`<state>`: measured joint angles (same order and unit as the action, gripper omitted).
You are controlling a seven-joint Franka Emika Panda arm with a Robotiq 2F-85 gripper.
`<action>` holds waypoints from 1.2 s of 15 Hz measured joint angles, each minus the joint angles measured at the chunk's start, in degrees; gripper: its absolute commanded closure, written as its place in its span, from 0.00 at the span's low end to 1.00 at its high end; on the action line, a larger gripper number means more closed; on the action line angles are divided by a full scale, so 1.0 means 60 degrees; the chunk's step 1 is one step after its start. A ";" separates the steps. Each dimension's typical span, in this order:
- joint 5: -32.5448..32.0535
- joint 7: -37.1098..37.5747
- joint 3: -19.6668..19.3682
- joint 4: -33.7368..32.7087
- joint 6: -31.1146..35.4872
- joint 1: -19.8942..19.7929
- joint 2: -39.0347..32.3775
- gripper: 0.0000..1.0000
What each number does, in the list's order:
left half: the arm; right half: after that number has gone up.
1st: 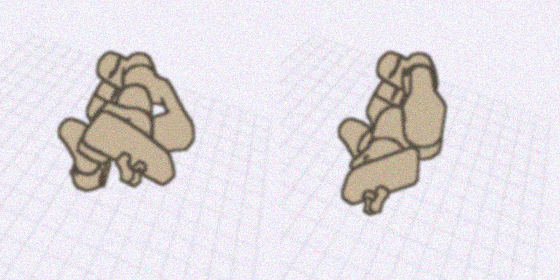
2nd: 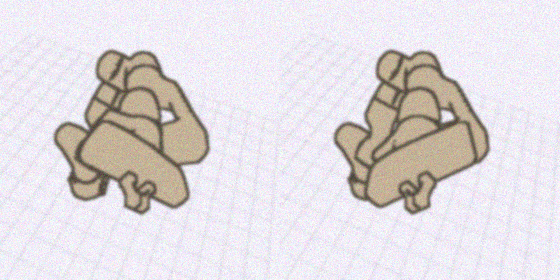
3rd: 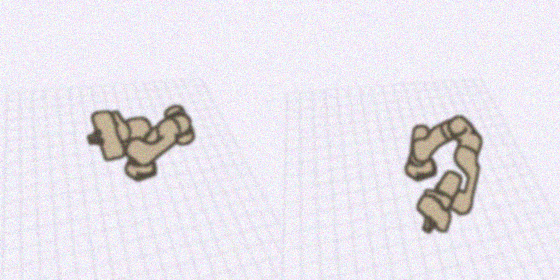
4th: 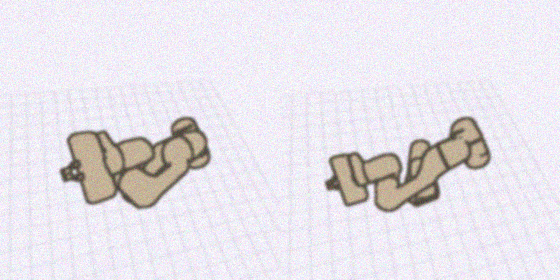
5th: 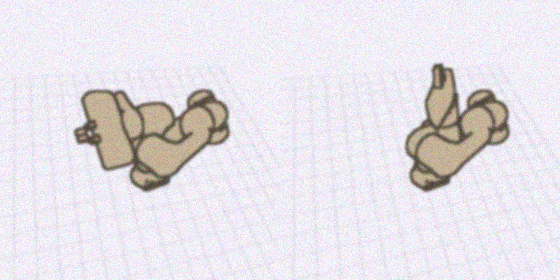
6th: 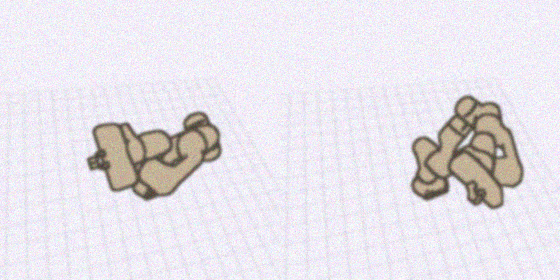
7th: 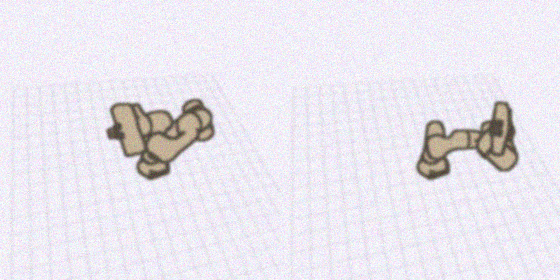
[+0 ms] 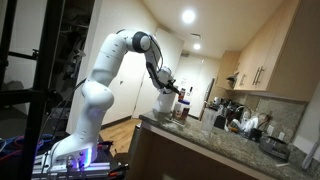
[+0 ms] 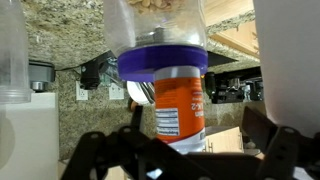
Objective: Remove the white and orange bottle from the top of the container and place it on the countertop
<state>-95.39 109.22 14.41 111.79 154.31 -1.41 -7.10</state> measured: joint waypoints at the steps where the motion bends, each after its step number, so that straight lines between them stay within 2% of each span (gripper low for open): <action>1: 0.0137 -0.0054 0.0004 0.0009 -0.0183 0.0011 0.0000 0.00; 5: 0.0406 -0.0085 -0.0112 -0.0378 -0.1155 -0.0003 -0.0285 0.00; 8: 0.0404 -0.0086 -0.0283 -0.0937 -0.1255 -0.0065 -0.0746 0.00; 10: 0.0388 -0.0087 -0.0345 -0.1256 -0.1135 -0.0086 -0.1016 0.28; 16: 0.0386 -0.0211 -0.0399 -0.1888 -0.0151 -0.0206 -0.1559 0.73; 18: 0.0404 -0.0267 -0.0400 -0.2024 -0.0006 -0.0239 -0.1659 0.75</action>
<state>-92.97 107.62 12.01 99.65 154.27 -2.84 -17.06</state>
